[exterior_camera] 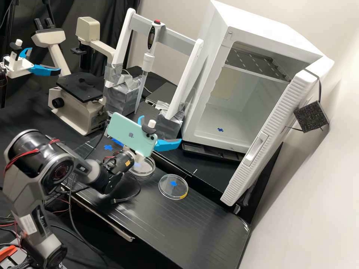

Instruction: Open the bottle

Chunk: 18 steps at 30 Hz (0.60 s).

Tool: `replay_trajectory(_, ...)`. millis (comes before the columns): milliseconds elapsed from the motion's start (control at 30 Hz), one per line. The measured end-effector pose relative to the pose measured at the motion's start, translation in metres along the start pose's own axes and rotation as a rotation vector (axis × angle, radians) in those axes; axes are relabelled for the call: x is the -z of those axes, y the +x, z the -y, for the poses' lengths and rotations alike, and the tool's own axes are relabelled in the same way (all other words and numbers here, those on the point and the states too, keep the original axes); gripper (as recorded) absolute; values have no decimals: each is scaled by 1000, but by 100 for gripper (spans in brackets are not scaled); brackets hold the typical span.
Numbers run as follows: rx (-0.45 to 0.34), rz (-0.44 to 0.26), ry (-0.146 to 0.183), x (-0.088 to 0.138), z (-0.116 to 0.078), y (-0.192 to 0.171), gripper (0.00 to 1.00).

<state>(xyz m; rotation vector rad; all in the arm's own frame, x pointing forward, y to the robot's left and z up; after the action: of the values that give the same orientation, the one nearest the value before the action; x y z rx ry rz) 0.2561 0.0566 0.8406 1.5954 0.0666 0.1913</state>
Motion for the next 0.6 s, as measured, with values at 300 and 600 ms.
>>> replay_trajectory(300, 104, -151, -45, 31, 35, -22, 100)
replay_trajectory(600, 172, -127, -69, 26, 61, -27, 100)
